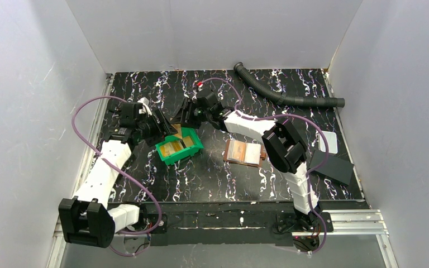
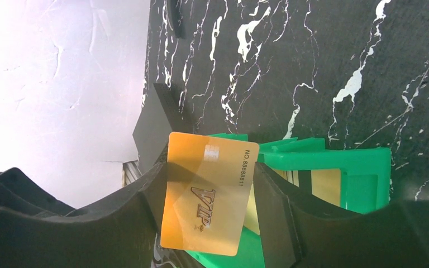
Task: Put the credit cards into the card holder
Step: Pick up the credit card from the storage box, then insert the credit card into the card holder.
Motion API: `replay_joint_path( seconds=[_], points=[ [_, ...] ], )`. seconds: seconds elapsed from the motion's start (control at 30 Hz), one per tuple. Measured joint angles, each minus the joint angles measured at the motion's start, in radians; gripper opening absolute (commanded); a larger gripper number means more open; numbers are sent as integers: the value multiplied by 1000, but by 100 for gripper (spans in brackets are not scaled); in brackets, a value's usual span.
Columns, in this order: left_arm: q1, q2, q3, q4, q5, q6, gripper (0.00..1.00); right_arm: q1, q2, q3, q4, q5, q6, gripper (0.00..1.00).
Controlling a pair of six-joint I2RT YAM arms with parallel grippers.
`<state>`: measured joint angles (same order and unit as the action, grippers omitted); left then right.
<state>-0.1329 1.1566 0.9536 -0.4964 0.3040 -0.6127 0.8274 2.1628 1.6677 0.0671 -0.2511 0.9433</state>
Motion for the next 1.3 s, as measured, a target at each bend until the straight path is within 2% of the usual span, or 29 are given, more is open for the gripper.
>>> replay_joint_path(
  seconds=[0.2,0.57,0.67,0.73,0.83,0.9,1.0,1.1,1.2,1.3],
  points=[
    [0,84,13,41,-17,-6,46,-1,-4,-41,29,-14,22,28],
    [-7,189,70,48,-38,6,34,-1,-37,-49,49,-22,30,28],
    [-11,209,75,47,-50,9,27,-1,-38,-49,52,-25,31,28],
    [-15,221,82,47,-56,12,21,-1,-38,-49,54,-25,32,28],
    [-21,242,108,46,-59,19,5,-1,-41,-56,63,-25,37,30],
    [-28,253,124,47,-57,25,0,-1,-48,-64,64,-27,38,39],
    [-40,254,131,48,-36,29,0,-6,-71,-83,54,-32,20,63],
    [-47,241,131,60,34,14,0,-24,-137,-117,7,-39,-42,79],
    [-52,213,127,101,103,-18,0,-70,-262,-194,-40,-82,-143,84],
    [-53,195,116,179,170,-64,0,-184,-461,-364,-26,-180,-196,85]
  ],
)
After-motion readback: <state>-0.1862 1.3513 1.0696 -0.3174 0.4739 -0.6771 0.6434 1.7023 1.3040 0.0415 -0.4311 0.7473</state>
